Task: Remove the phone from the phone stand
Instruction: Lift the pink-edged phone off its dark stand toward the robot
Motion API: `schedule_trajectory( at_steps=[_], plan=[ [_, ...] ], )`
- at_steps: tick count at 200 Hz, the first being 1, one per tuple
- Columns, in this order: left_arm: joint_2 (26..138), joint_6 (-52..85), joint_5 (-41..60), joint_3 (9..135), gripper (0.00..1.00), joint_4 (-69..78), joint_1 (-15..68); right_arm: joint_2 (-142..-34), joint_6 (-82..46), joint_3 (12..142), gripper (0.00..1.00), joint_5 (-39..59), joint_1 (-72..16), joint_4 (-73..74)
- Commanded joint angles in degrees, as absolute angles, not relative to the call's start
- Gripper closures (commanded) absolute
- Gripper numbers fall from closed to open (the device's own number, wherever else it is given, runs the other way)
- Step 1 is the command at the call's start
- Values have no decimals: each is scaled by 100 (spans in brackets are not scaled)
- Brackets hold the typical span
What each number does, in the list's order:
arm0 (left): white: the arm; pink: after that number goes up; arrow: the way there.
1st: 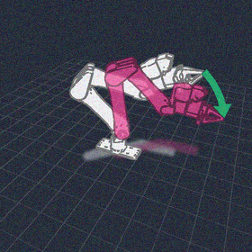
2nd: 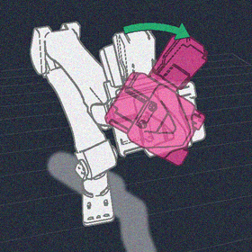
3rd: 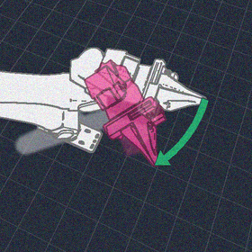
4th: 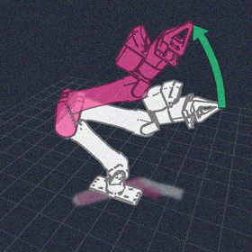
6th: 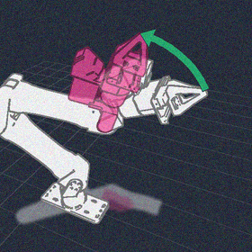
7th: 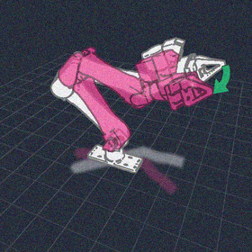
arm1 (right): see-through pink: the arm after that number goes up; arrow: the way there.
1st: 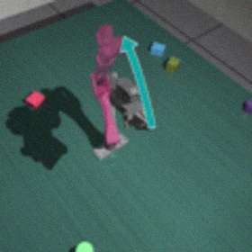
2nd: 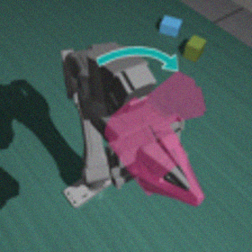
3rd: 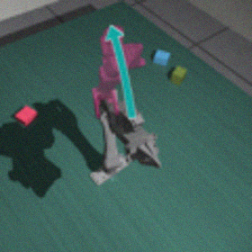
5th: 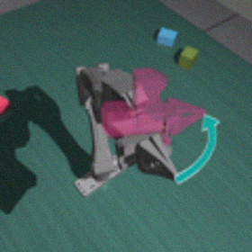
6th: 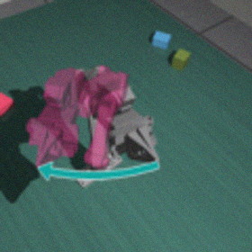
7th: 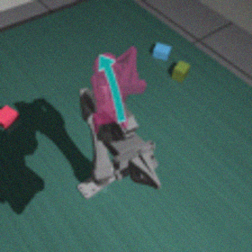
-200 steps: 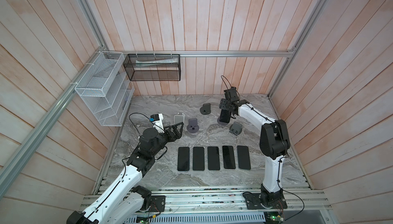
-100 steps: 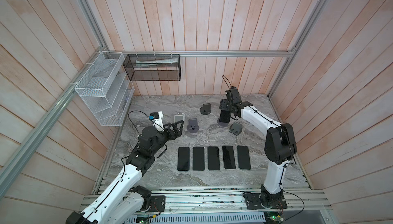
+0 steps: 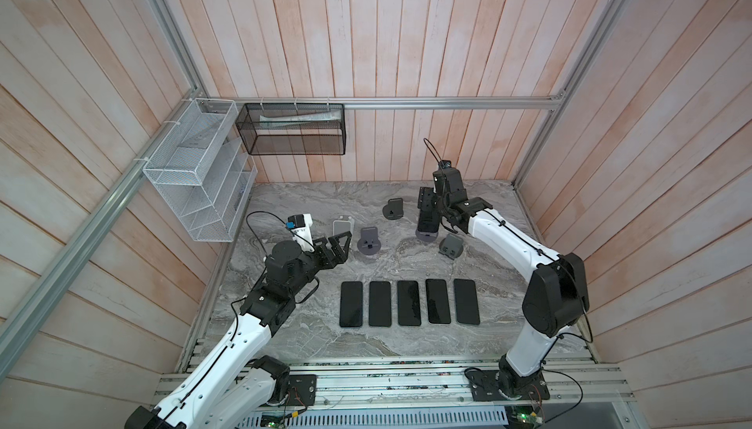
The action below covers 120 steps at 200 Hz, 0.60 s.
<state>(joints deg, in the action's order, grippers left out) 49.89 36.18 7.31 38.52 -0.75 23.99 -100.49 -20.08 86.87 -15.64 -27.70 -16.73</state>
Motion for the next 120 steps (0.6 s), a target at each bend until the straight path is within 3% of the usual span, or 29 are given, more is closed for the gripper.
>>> schedule_trajectory(
  at_steps=[1, 120],
  plan=[
    [4878, 3556, 782, 3944, 0, -209, 2373, -9894, -1971, 8675, 43, -1714, -3018, -1683],
    [4723, 3670, 827, 3844, 0, -575, 2373, -11125, -2483, 8820, 43, -1180, -3603, -1577]
  ],
)
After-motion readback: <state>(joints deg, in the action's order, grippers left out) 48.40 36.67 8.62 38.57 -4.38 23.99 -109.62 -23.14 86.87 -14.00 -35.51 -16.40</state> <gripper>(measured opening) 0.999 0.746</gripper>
